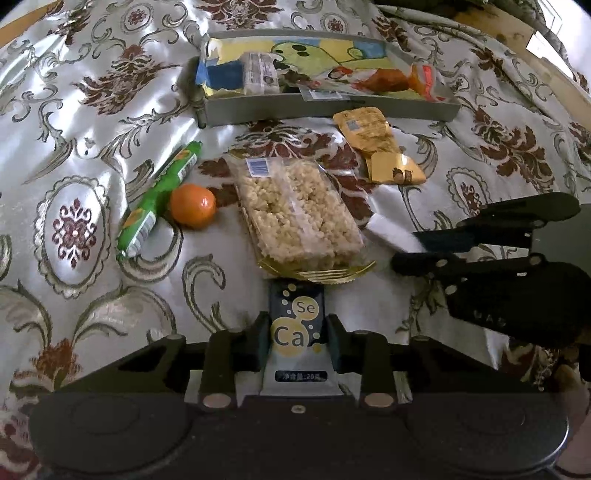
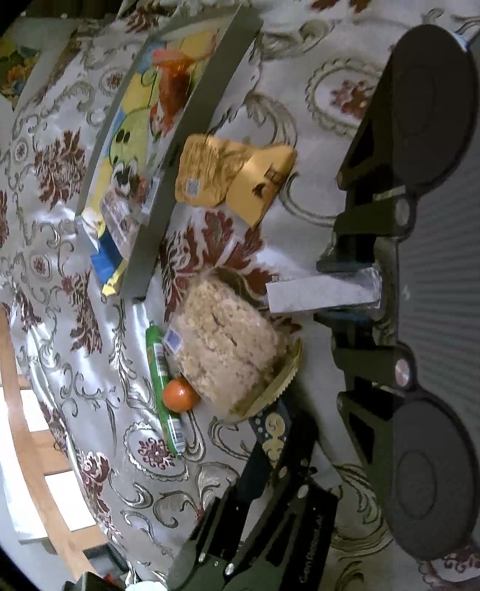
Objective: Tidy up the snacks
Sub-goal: 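Close the right gripper on the foil packet while the left gripper grasps the Se Ca packet, then lift and carry both packets over the frog tray with both tools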
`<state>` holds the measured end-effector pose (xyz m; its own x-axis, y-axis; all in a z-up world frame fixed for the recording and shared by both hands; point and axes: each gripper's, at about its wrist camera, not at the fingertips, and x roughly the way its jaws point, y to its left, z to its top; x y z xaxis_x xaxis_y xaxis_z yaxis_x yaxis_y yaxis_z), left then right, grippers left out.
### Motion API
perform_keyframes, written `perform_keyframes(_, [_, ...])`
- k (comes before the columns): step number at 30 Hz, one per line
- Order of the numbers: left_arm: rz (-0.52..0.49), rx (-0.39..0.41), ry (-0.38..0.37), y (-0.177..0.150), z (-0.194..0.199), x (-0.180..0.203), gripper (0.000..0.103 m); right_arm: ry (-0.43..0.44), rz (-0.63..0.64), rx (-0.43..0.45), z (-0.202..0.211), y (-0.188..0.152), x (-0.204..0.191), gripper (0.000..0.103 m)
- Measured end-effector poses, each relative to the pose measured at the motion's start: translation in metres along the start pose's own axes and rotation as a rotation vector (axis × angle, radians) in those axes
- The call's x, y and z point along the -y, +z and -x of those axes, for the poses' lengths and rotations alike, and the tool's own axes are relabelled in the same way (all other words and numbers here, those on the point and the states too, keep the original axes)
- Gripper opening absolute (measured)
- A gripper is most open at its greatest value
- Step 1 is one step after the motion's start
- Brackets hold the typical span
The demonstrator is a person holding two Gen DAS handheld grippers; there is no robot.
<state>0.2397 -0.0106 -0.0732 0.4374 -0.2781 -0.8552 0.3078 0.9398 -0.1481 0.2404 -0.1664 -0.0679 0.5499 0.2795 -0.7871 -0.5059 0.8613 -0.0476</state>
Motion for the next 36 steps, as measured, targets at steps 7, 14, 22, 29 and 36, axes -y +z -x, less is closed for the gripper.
perform_keyframes(7, [0.147, -0.050, -0.154, -0.013, 0.012, -0.005, 0.030, -0.037, -0.069, 0.011, 0.020, -0.011, 0.007, 0.024])
perform_keyframes(14, [0.160, -0.035, -0.274, -0.022, 0.023, 0.007, 0.029, -0.040, -0.155, 0.115, 0.056, -0.013, 0.017, 0.024])
perform_keyframes(22, [0.119, -0.035, -0.417, -0.028, 0.030, 0.027, 0.028, -0.061, -0.226, 0.205, 0.086, -0.019, 0.028, 0.024])
perform_keyframes(29, [0.004, 0.064, -0.443, -0.031, 0.045, 0.045, 0.028, -0.102, -0.296, 0.267, 0.100, -0.019, 0.050, 0.024])
perform_keyframes(36, [-0.027, 0.156, -0.392, -0.030, 0.052, 0.049, 0.028, -0.113, -0.346, 0.304, 0.104, -0.020, 0.062, 0.024])
